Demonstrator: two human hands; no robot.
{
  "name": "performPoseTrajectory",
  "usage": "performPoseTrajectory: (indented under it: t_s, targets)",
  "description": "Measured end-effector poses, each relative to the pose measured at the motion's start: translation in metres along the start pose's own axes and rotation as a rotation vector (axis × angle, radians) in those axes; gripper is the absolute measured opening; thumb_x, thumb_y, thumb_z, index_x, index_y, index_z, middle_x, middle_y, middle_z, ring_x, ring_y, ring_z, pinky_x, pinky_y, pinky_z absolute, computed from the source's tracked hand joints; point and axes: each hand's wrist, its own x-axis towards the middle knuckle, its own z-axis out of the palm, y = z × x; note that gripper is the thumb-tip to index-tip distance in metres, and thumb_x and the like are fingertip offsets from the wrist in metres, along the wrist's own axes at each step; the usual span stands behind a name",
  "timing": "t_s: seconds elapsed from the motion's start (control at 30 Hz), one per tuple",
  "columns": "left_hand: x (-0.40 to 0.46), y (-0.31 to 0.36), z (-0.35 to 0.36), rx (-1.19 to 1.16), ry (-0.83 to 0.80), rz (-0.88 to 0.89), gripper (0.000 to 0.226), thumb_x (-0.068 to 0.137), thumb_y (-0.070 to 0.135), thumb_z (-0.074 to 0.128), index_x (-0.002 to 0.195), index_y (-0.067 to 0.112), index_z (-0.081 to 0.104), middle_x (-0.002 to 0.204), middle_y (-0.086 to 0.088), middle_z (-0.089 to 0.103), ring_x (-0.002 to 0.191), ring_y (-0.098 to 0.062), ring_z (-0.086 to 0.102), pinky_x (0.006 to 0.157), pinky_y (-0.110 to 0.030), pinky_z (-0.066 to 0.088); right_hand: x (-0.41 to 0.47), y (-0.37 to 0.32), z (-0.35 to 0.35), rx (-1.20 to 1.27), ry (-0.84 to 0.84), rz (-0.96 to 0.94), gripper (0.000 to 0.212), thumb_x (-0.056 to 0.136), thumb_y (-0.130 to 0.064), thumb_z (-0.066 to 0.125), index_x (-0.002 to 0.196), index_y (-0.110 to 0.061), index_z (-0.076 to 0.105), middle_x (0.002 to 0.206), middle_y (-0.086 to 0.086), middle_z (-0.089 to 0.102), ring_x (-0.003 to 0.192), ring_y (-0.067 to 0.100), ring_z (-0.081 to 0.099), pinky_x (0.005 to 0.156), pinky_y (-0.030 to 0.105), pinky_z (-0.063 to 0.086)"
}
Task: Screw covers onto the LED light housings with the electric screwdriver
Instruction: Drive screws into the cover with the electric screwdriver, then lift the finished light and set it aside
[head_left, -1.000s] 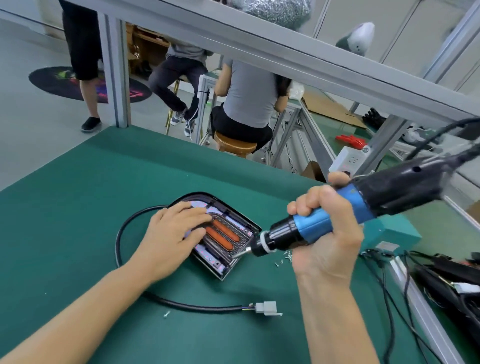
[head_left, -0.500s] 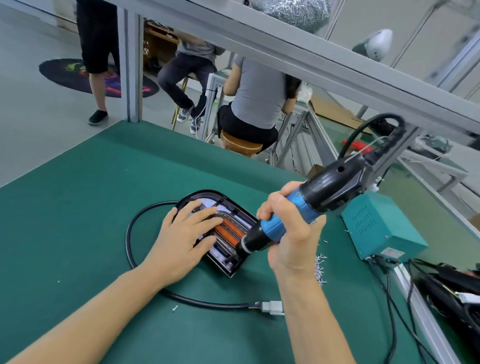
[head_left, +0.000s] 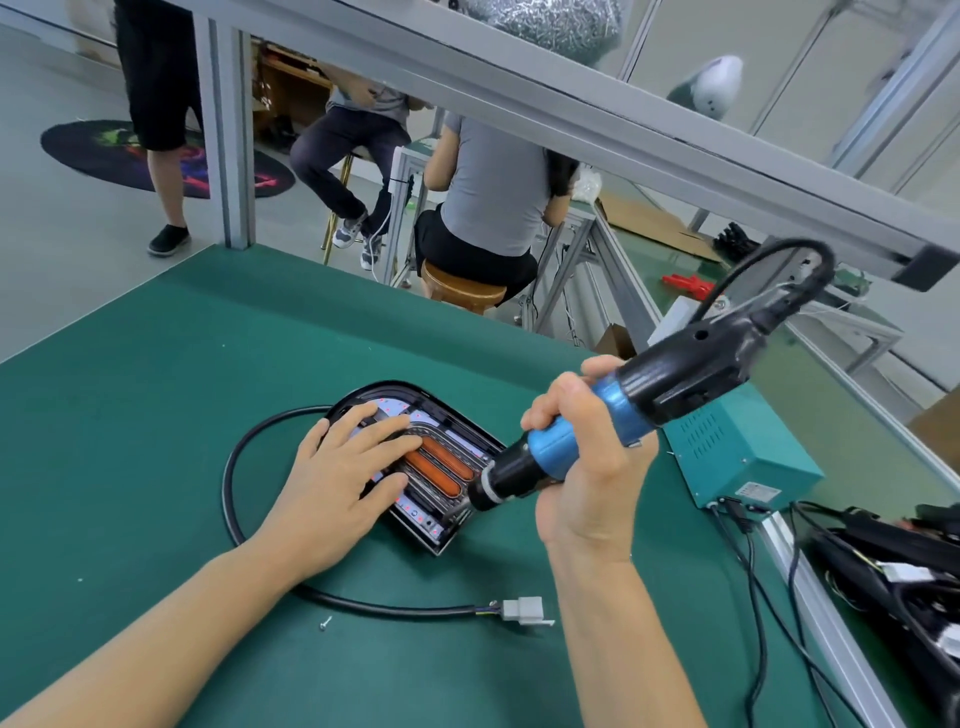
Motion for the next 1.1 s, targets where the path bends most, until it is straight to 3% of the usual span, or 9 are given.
performPoseTrajectory:
  t_s: [0.1,0.2,0.3,0.4,0.53,0.73,0.83,1.0,1.1]
  targets:
    - [-0.001,0.001,-0.001,0.0,0.004,0.001,0.042,0.093,0.044,0.038,0.132,0.037,0.05,0.143,0.026,0.034,0.137,0.006,0.008,0.116,-0.033,-0.002,0.007,-0.017,-0.017,-0.006,0.099,-0.042,0.021,0.076,-0.005,0.064,0.091,-0.017,0.056,0.061,0.001,0.052,0.049,0.016,0.049,0.053,0.026,0.044]
    - [-0.003,0.004,-0.004,-0.005,0.044,0.005,0.044,0.093,0.046,0.042,0.134,0.033,0.05,0.144,0.019,0.037,0.139,0.001,0.014,0.117,-0.034,0.001,0.015,-0.04,-0.05,-0.105,0.194,-0.078,0.024,0.08,-0.021,0.072,0.098,-0.021,0.057,0.074,0.0,0.057,0.048,0.013,0.051,0.051,0.024,0.046]
    - [-0.01,0.009,-0.011,-0.014,0.129,0.084,0.056,0.084,0.054,0.037,0.128,0.025,0.058,0.14,0.012,0.044,0.136,-0.009,0.027,0.113,-0.037,0.013,0.023,-0.064,-0.092,-0.365,0.275,-0.032,0.04,0.075,-0.05,0.079,0.096,-0.03,0.051,0.08,-0.005,0.058,0.045,0.011,0.053,0.046,0.024,0.048]
    - [-0.018,0.016,-0.013,0.007,0.146,0.173,0.05,0.086,0.051,0.041,0.119,0.022,0.065,0.134,0.009,0.052,0.132,-0.012,0.034,0.11,-0.035,0.018,0.028,-0.072,-0.135,-0.661,0.3,0.068,0.036,0.086,-0.047,0.068,0.111,-0.03,0.048,0.075,-0.012,0.061,0.044,0.008,0.056,0.046,0.027,0.049]
    - [-0.028,0.029,-0.01,-0.028,0.136,0.283,0.048,0.092,0.058,0.037,0.103,0.024,0.069,0.112,0.012,0.059,0.112,-0.011,0.046,0.1,-0.025,0.026,0.029,-0.053,-0.178,-1.025,0.216,0.335,0.038,0.086,-0.048,0.067,0.114,-0.027,0.05,0.085,-0.005,0.061,0.051,0.014,0.062,0.061,0.035,0.054]
    - [-0.042,0.033,-0.001,-0.001,-0.005,0.426,0.031,0.081,0.054,0.057,0.087,0.026,0.068,0.091,0.015,0.056,0.087,-0.003,0.045,0.076,-0.025,0.036,0.025,-0.008,-0.202,-1.542,0.03,0.634,0.051,0.096,-0.05,0.052,0.123,-0.009,0.039,0.111,0.016,0.06,0.097,0.035,0.06,0.083,0.041,0.048]
    - [-0.046,0.029,-0.004,0.013,-0.012,0.429,0.025,0.077,0.05,0.063,0.087,0.027,0.068,0.091,0.016,0.054,0.084,-0.003,0.045,0.075,-0.024,0.037,0.028,0.004,-0.203,-1.776,-0.032,0.631,0.057,0.099,-0.053,0.043,0.131,-0.007,0.037,0.127,0.021,0.054,0.113,0.038,0.056,0.086,0.04,0.043]
    - [-0.05,0.023,-0.007,0.12,-0.064,0.461,0.018,0.075,0.049,0.063,0.077,0.031,0.064,0.08,0.018,0.052,0.079,-0.004,0.044,0.07,-0.02,0.033,0.029,0.015,-0.2,-2.04,-0.096,0.573,0.056,0.1,-0.057,0.035,0.131,-0.011,0.039,0.13,0.015,0.053,0.117,0.032,0.053,0.08,0.035,0.043]
    - [-0.049,0.022,-0.007,0.136,-0.103,0.456,0.017,0.078,0.047,0.06,0.072,0.032,0.064,0.075,0.018,0.053,0.077,-0.001,0.043,0.069,-0.016,0.031,0.034,0.01,-0.197,-2.264,-0.145,0.545,0.06,0.098,-0.062,0.032,0.133,-0.015,0.045,0.136,0.009,0.05,0.126,0.027,0.047,0.096,0.035,0.042]
